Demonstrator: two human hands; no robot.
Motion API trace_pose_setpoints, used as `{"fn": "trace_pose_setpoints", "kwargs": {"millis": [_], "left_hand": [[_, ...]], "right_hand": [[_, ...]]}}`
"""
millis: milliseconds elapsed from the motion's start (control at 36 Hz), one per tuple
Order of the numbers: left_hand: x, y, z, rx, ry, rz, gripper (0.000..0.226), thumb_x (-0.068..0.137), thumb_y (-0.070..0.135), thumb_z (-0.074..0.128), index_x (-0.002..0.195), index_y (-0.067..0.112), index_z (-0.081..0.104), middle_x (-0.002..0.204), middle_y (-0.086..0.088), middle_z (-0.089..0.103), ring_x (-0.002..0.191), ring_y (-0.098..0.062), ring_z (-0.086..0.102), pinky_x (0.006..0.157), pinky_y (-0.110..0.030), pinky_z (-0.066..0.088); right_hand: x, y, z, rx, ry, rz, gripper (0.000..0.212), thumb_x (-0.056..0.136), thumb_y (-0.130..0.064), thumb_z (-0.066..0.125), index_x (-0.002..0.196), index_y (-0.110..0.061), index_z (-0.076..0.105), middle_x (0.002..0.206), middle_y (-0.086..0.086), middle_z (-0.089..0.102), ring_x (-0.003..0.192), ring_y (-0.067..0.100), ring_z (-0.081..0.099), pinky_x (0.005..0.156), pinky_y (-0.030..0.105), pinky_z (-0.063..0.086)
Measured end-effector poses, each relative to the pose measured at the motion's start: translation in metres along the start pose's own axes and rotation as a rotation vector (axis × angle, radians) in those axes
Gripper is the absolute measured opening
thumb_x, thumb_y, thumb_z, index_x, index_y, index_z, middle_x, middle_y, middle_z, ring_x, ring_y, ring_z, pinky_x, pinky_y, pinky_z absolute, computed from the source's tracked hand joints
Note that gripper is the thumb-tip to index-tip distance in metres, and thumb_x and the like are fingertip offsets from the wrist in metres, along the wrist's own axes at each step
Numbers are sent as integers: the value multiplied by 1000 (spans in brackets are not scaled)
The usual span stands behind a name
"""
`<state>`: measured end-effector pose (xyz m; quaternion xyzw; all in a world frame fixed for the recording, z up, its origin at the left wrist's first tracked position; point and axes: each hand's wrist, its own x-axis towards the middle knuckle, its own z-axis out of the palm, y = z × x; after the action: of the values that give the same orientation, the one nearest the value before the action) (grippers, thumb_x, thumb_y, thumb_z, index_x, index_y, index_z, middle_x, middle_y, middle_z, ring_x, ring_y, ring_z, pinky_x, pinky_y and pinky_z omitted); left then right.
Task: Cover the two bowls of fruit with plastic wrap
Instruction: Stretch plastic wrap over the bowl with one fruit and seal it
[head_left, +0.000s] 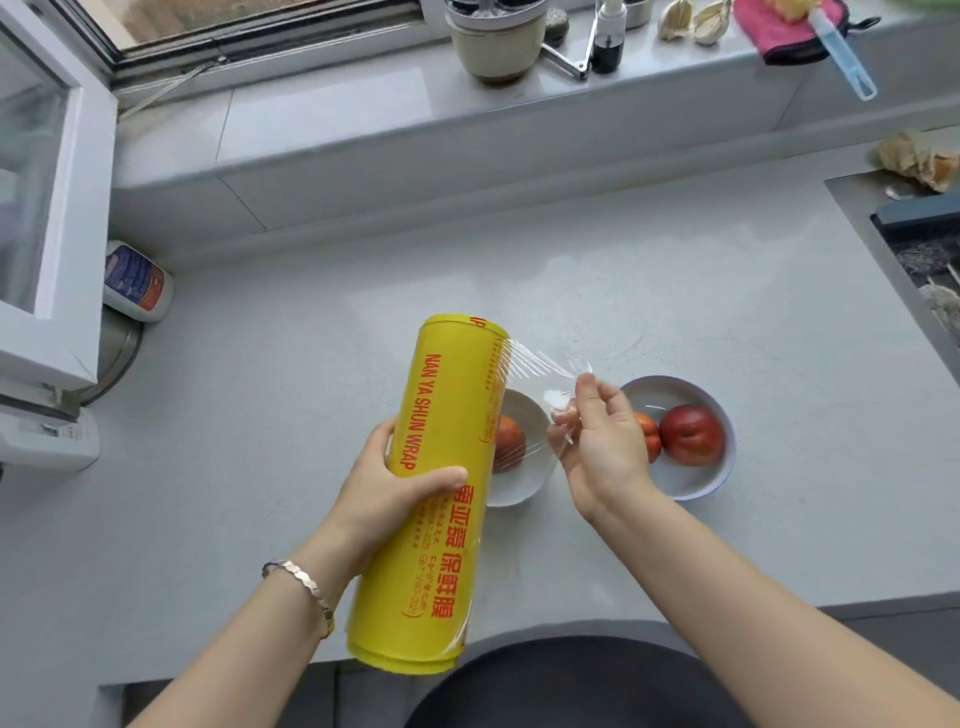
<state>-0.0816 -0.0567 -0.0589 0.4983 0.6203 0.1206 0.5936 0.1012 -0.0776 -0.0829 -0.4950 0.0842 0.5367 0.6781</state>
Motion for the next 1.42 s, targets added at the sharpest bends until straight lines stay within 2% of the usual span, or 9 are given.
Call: {"fn": "trace_pose_setpoints", "kwargs": {"millis": [278, 389, 639, 750, 861, 1000, 1139, 1278, 1417], "left_hand": [[8, 28, 16, 12, 149, 96, 82, 64, 33, 81, 131, 29, 33, 113, 2, 58, 95, -19, 63, 74, -38, 56], [12, 33, 19, 70, 174, 114, 89, 64, 34, 82, 136, 27, 30, 114, 3, 56, 96, -18, 61, 76, -37, 54], [16, 31, 44, 411, 323, 97, 108, 52, 69, 72, 138, 37, 17, 122, 1, 52, 108, -25, 54, 86, -47, 52], [18, 33, 53, 448, 306, 41, 114, 49, 72, 71, 142, 33, 16, 129, -3, 48, 116, -27, 49, 91, -50, 49], [20, 38, 53, 347, 260, 9, 123, 31, 82, 65, 134, 25, 30, 125, -2, 53, 111, -26, 55, 88, -49, 52], [18, 40, 50, 213, 153, 18, 114, 36, 79, 70, 132, 31, 32, 125, 0, 53, 111, -24, 55, 91, -47, 51], [18, 42, 39, -21, -53, 32, 44, 90, 33, 55, 130, 34, 35, 111, 3, 60, 91, -12, 63, 61, -19, 51], [26, 41, 22, -183, -181, -35, 102, 55, 45, 86, 139, 18, 35, 129, -8, 54, 109, -27, 60, 89, -46, 52], [28, 32, 15, -311, -321, -73, 117, 27, 48, 92, 130, 26, 41, 121, -9, 63, 99, -30, 67, 77, -45, 57]], "right_hand": [[-8, 7, -14, -207, -330, 436, 39, 66, -38, 67, 92, -10, 61, 65, -2, 66, 59, 8, 53, 53, 14, 47], [-11, 8, -17, -384, -358, 274, 16, 89, -25, 54, 83, -13, 62, 52, -7, 58, 52, 4, 58, 61, 16, 44], [-9, 7, -28, -462, 78, -268, 16, 95, -18, 48, 84, -19, 60, 53, -2, 38, 39, 2, 38, 38, 18, 38], [-6, 6, -33, -552, 78, -203, 16, 99, -22, 39, 86, -23, 50, 78, 3, 57, 58, 4, 50, 39, 15, 40], [-8, -4, -24, -546, -80, -103, 21, 101, -22, 32, 81, -21, 39, 104, 19, 67, 29, 1, 36, 35, 17, 34], [-10, -8, -17, -589, -138, -81, 22, 101, -22, 30, 80, -19, 37, 111, 38, 56, 27, 0, 32, 34, 15, 30], [-4, -6, -25, -597, -133, -55, 26, 101, -25, 31, 76, -19, 38, 91, 31, 58, 28, 3, 28, 33, 15, 28], [-9, -4, -25, -557, -172, -21, 27, 100, -24, 33, 74, -18, 37, 75, 11, 55, 29, 3, 29, 32, 12, 27], [-15, -9, -19, -548, -248, 19, 24, 101, -22, 32, 77, -18, 37, 80, 2, 61, 27, 2, 31, 31, 14, 28]]}}
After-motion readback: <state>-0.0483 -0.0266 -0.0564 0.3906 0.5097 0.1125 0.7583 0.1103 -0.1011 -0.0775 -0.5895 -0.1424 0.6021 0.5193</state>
